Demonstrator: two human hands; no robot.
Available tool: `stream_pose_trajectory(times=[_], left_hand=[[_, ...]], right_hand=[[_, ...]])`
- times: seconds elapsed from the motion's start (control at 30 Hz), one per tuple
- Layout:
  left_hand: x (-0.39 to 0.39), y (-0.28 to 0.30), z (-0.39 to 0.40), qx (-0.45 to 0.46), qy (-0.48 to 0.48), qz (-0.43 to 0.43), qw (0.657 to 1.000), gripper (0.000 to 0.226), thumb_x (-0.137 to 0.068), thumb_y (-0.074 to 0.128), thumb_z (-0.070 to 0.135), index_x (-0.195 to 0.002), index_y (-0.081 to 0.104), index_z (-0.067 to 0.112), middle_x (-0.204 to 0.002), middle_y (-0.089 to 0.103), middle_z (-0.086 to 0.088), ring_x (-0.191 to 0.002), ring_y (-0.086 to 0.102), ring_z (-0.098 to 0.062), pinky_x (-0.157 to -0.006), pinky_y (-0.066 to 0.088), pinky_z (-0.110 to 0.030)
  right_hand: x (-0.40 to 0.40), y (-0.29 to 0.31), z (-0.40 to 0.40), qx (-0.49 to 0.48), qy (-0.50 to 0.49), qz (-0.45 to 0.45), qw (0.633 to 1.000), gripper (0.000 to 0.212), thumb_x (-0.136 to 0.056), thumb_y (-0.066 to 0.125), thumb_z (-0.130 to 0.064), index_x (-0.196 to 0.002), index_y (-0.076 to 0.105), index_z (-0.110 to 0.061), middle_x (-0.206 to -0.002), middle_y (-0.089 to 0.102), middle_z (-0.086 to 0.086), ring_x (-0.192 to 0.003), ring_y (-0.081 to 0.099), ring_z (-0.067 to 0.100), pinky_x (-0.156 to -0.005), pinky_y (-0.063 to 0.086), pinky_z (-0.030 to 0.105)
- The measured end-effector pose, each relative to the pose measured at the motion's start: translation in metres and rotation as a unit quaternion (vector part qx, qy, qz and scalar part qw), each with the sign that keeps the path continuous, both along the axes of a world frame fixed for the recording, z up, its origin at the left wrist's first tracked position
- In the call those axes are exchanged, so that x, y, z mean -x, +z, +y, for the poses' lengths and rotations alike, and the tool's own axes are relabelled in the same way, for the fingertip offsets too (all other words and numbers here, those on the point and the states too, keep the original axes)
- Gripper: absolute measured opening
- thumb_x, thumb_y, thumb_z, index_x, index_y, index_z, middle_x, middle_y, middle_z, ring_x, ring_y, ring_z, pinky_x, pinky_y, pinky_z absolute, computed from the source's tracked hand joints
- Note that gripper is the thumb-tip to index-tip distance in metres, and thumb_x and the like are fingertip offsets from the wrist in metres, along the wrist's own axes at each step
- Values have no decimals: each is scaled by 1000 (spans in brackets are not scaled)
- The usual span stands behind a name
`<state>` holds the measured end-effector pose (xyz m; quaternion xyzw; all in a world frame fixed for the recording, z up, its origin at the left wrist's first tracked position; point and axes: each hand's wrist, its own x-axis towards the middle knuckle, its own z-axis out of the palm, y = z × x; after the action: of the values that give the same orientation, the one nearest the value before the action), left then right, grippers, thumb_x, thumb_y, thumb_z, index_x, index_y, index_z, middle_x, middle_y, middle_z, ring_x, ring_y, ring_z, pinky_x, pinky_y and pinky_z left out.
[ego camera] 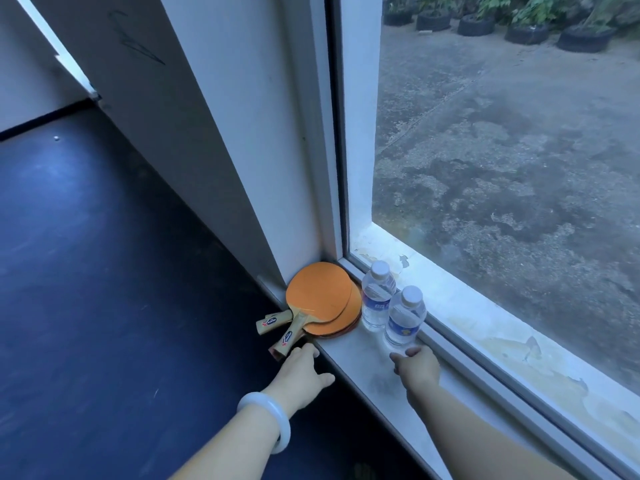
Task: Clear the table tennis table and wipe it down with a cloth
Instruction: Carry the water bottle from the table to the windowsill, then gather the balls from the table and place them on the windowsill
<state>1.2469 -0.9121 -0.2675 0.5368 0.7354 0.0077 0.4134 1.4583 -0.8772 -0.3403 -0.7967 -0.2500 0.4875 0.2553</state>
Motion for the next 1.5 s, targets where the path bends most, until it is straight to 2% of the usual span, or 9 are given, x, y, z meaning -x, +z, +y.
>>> stream_pose_trajectory(times=[0.13,0.3,0.53,0.7,0.83,1.03,1.17,1.3,1.5], left_hand=[[14,-1,-15,12,61,-19,998,53,-90,63,37,-135,40,22,-132,40,5,-108,47,-12,-82,41,-25],[65,11,-55,4,151,8,988,51,-90,62,40,-134,41,24,-130,41,8,-98,48,-10,-69,38,-21],[163,57,-163,-51,345,28,937,50,-91,62,37,-134,41,21,-135,42,3,-108,47,-14,-89,40,-28],[231,100,-312,-90,475,70,872,52,-92,62,36,-137,40,21,-143,37,0,-125,46,-20,-100,43,-36],[273,141,-466,-125,572,112,803,53,-91,64,35,-136,42,18,-139,41,-2,-120,50,-22,-100,44,-36],[274,184,-714,-151,681,175,695,57,-88,68,37,-136,44,18,-139,44,-3,-125,47,-20,-98,40,-27],[256,206,-855,-149,746,198,618,57,-88,68,35,-135,43,13,-141,43,-11,-129,44,-25,-105,37,-32],[241,223,-974,-158,793,211,550,57,-91,64,35,-138,40,12,-140,40,-8,-123,48,-24,-99,41,-33],[260,231,-1134,-128,825,231,501,59,-91,63,40,-137,39,12,-135,41,-7,-118,50,-24,-97,43,-32]], right_hand=[[26,1,-2,27,47,43,998,18,-84,67,0,-79,51,-7,-73,58,15,-50,54,22,-49,42,26],[85,18,-3,17,225,64,972,19,-84,68,2,-82,50,-6,-73,54,12,-58,53,23,-60,53,34],[228,80,-37,-71,476,55,875,18,-80,75,-11,-84,57,-10,-69,57,3,-58,52,19,-62,50,33],[366,141,-148,-116,650,91,746,21,-82,76,-18,-94,60,-13,-88,61,-2,-68,54,15,-63,47,26],[459,191,-298,-155,758,127,620,20,-83,76,-15,-87,56,-16,-82,58,-4,-63,49,8,-57,37,19],[532,245,-550,-221,860,132,440,37,-82,78,-23,-109,56,-11,-101,61,2,-95,60,22,-81,46,31],[555,267,-694,-257,897,128,337,44,-81,79,-24,-113,57,-3,-100,62,7,-87,59,22,-78,47,32],[581,281,-817,-250,919,151,264,52,-82,78,-24,-124,55,-3,-109,60,7,-83,56,19,-68,43,25],[632,290,-981,-228,945,163,171,59,-88,71,-31,-137,45,-10,-135,50,5,-115,54,23,-84,45,31]])
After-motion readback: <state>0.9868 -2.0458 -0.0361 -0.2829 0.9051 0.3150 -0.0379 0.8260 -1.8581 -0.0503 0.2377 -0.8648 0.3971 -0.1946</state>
